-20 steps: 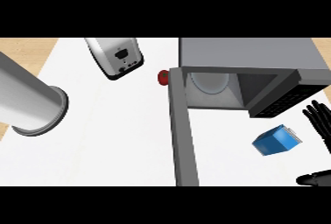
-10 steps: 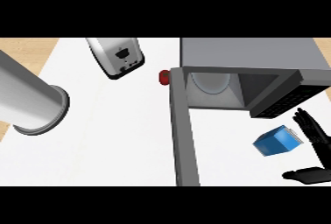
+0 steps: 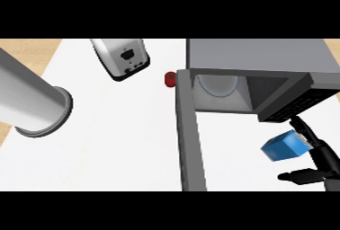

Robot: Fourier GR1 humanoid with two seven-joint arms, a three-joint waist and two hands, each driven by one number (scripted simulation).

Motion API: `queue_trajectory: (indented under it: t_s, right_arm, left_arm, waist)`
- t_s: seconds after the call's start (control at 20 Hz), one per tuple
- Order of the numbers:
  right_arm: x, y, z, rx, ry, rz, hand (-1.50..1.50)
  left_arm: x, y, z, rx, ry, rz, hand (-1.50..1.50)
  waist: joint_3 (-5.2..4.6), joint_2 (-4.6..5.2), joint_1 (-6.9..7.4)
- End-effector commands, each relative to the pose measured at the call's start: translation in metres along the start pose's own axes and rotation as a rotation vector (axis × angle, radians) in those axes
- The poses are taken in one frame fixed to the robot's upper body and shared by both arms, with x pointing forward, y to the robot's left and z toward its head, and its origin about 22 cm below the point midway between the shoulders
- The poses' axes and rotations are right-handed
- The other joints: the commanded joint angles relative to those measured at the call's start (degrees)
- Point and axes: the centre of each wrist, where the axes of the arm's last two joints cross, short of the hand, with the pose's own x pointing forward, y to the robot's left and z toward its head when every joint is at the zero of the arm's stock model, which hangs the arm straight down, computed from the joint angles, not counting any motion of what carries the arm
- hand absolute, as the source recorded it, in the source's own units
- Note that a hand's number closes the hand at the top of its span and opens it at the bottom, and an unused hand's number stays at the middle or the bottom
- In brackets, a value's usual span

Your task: Pick up the milk, place it into the microwave and close the microwave

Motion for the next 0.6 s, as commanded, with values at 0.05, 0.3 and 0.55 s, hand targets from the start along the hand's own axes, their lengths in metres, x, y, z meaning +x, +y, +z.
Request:
queue_trajectory:
  t_s: [0.05,0.3,0.55]
  right_arm:
    - [-0.017,0.01,0.007,0.027,-0.053,-0.093,-1.5]
    - [-0.016,0.013,-0.009,0.036,-0.071,-0.163,-1.5]
    - [-0.022,0.035,-0.008,0.101,-0.074,-0.202,1.5]
  left_arm:
    - [0.012,-0.012,0.01,-0.022,-0.114,0.074,-1.5]
    - [0.021,-0.016,0.008,-0.063,-0.1,0.087,-1.5]
    - [0.013,-0.009,0.007,-0.069,-0.089,0.091,-1.5]
  waist:
    - [0.19,0.17,0.63]
    - [0.28,0.26,1.08]
    - [0.27,0.38,0.77]
